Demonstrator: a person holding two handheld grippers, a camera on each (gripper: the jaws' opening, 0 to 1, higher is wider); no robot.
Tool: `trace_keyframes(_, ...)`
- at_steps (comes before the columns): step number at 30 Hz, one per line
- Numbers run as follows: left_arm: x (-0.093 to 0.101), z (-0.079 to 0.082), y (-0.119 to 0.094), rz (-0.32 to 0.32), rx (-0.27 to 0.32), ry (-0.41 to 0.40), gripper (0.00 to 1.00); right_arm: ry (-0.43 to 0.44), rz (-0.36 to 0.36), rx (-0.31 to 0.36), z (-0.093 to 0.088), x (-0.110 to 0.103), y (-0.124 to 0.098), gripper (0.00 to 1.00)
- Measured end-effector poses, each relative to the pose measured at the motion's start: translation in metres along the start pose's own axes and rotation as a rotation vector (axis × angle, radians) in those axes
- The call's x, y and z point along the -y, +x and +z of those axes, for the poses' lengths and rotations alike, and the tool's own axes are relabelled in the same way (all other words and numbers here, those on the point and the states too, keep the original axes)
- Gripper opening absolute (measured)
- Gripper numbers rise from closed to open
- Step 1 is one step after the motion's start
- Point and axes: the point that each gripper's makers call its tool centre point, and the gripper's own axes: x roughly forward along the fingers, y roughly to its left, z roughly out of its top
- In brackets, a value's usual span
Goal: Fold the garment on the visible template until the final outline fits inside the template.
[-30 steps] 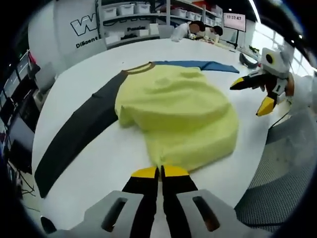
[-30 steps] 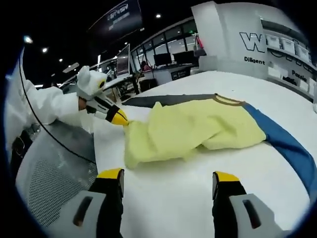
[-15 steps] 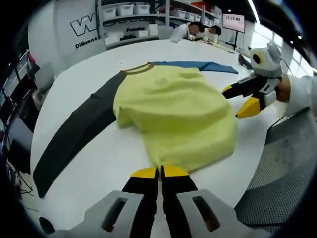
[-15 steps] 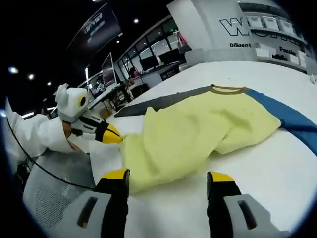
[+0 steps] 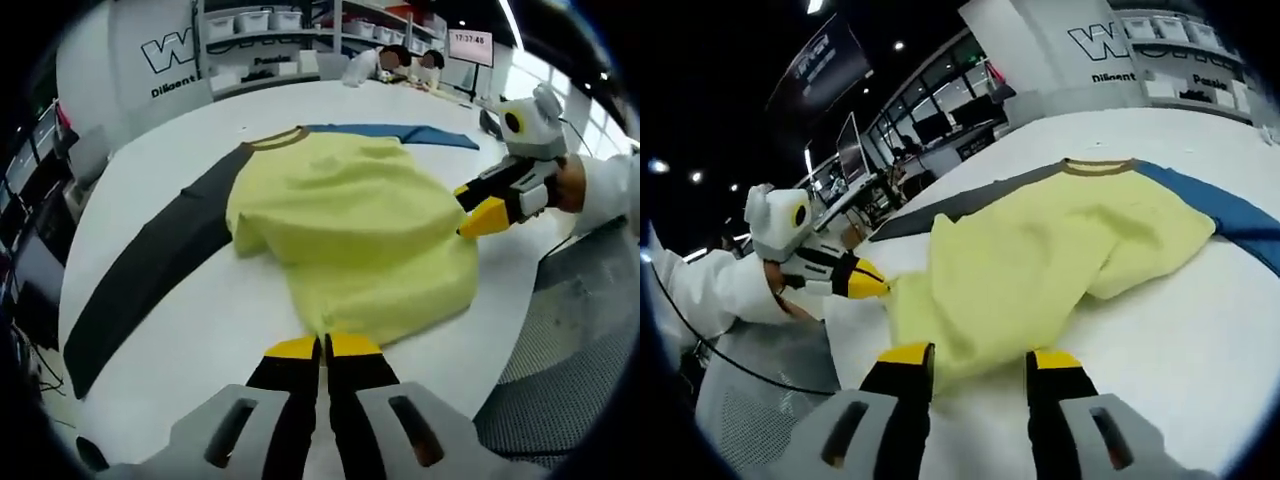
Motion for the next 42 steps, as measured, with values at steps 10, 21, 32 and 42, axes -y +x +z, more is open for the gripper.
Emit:
trace_keyframes(10, 0.000, 0.014, -0.006, -0.005, 0.045, -0.004, 0.00, -0.047, -0.009, 0.015, 0.014, -0.002, -0.008, 0.00)
trace_keyframes(21, -0.022, 0.051, -0.021, 0.033, 0.147, 0.007, 0.00, -0.019, 0.022, 0.098, 0.065, -0.007, -0.019, 0.00)
trace_keyframes(32, -0.052, 0.089, -0.023, 0.074, 0.214, 0.017, 0.00, -0.042, 0.011, 0.125, 0.116, 0.003, -0.012, 0.00)
trace_keyframes(42, -0.077, 0.110, -0.009, 0.109, 0.231, 0.042, 0.00, -0.083, -0.030, 0.119, 0.144, 0.023, 0.006, 0.00)
